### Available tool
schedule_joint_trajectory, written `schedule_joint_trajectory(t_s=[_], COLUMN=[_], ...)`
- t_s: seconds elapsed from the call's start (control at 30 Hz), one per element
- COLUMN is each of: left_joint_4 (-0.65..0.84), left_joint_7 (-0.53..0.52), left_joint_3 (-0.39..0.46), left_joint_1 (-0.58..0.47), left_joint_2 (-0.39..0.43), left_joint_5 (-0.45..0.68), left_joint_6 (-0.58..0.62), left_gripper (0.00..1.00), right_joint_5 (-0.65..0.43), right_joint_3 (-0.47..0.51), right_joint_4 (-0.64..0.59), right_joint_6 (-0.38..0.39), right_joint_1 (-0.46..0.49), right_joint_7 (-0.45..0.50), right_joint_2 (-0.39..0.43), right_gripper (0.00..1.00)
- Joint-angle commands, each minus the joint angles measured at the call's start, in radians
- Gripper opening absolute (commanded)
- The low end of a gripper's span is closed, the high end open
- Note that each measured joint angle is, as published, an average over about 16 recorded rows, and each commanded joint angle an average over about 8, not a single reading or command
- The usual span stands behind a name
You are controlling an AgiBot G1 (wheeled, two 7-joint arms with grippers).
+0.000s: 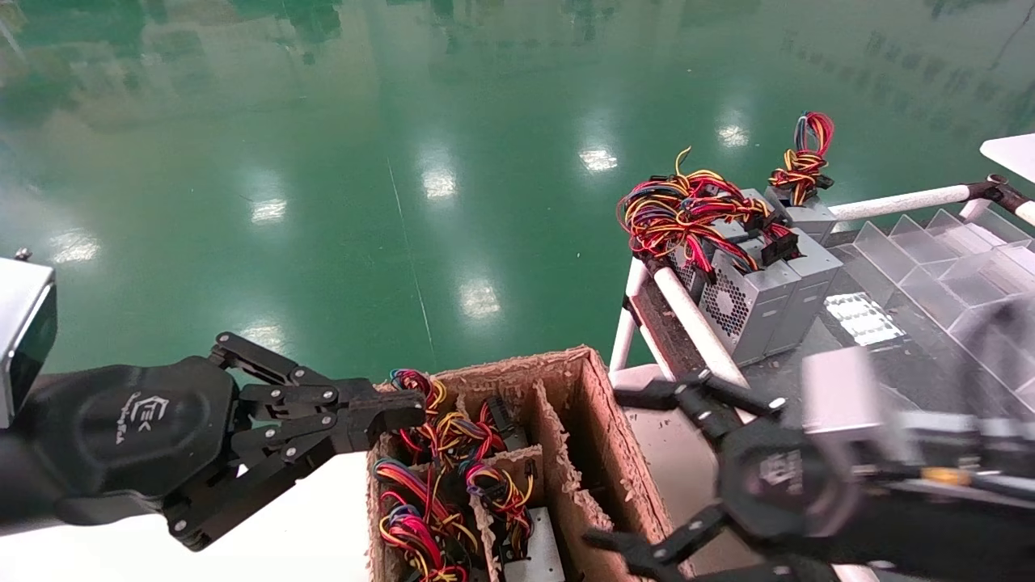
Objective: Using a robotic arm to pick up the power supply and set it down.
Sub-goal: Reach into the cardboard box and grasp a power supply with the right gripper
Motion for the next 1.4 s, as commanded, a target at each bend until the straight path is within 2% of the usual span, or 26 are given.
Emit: schedule_joint_trajectory(t_s=[0.03,0.27,0.3,0.57,0.87,1.4], left_joint_4=[0.000,0.000,0.000,0.000,0.000,0.000], left_joint_7=[0.000,0.000,0.000,0.000,0.000,0.000], left_joint_3=[0.000,0.000,0.000,0.000,0.000,0.000], left_joint_1=[0.000,0.000,0.000,0.000,0.000,0.000], left_joint_2=[0.000,0.000,0.000,0.000,0.000,0.000], left_joint_5=[0.000,0.000,0.000,0.000,0.000,0.000], left_joint_6=[0.000,0.000,0.000,0.000,0.000,0.000], left_gripper=[1.00,1.00,1.00,1.00,1.00,1.00], right_joint_5=[-0.040,-0.193,-0.209,-0.293,-0.350,-0.397], right_joint_3=[-0.025,-0.128,-0.141,-0.191,-0.199,-0.210], right_joint_4=[-0.001,-0.032,-0.037,-0.041,-0.001,0.001], right_joint_6=[0.021,0.084,0.089,0.137,0.224,0.295], right_joint_1=[0.006,0.059,0.065,0.082,0.051,0.027], right_joint_7=[0.017,0.116,0.128,0.167,0.157,0.133], right_joint_2=[-0.021,-0.126,-0.140,-0.209,-0.239,-0.279], right_gripper=[0.91,0.07,0.02,0.00,0.00,0.00])
